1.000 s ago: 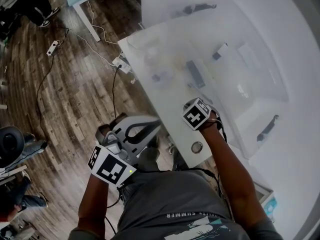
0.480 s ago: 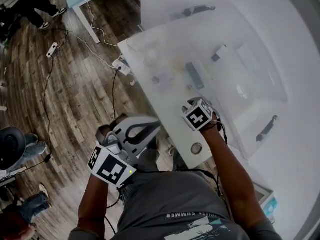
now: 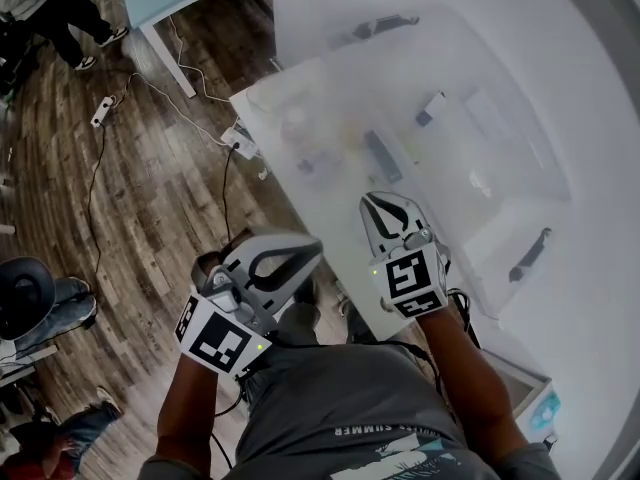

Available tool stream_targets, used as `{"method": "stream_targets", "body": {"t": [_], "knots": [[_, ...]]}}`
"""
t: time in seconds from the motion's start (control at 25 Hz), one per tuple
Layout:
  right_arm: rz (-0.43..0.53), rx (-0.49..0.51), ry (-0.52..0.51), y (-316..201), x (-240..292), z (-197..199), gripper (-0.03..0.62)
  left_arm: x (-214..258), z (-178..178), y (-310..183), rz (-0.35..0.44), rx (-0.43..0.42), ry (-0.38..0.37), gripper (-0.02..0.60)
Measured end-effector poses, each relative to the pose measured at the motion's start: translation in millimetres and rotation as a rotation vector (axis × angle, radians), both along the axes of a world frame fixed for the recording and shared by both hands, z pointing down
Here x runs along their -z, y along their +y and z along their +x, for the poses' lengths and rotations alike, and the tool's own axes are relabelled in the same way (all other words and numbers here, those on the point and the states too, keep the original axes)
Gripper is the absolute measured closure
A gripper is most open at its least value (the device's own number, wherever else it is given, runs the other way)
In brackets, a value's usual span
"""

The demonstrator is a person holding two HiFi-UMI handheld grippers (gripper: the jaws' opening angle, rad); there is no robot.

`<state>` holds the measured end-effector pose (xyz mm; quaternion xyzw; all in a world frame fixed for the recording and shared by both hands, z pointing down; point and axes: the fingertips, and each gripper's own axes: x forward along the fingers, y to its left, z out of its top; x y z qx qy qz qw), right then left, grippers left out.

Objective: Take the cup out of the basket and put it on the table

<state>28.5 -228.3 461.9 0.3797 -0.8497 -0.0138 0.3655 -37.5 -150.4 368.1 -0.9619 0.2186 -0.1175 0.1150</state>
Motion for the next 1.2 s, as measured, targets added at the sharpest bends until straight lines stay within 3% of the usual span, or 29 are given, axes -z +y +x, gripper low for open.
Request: {"method": "stream_targets", "body": {"t": [0.12, 0.24, 0.4, 0.48, 0.68, 1.2], "knots": [[0.111, 0.095, -0.107, 15, 57, -12, 0.582, 13, 3, 0, 0.007, -0.017, 0.037, 0.566], [0.198, 0.201, -0.112, 32, 100, -14, 0.583, 25, 6, 1, 0.03, -0.039, 0.044, 0.566], [0.204, 0.042, -0.264, 45, 137, 3, 0.583, 40, 8, 0, 0.056, -0.06, 0.057, 0.566], [0.209, 0.0, -0.28, 51, 146, 13, 0.583, 44, 9, 0, 0.061, -0.07, 0.053, 0.566], [0.24, -0.021, -0.251, 72, 165, 29, 0.583, 48, 12, 5, 0.068, -0.098, 0.017, 0.566], [0.331, 0.002, -0.223, 134, 212, 65, 0.583, 70, 51, 36, 0.117, -0.135, 0.013, 0.566]]}}
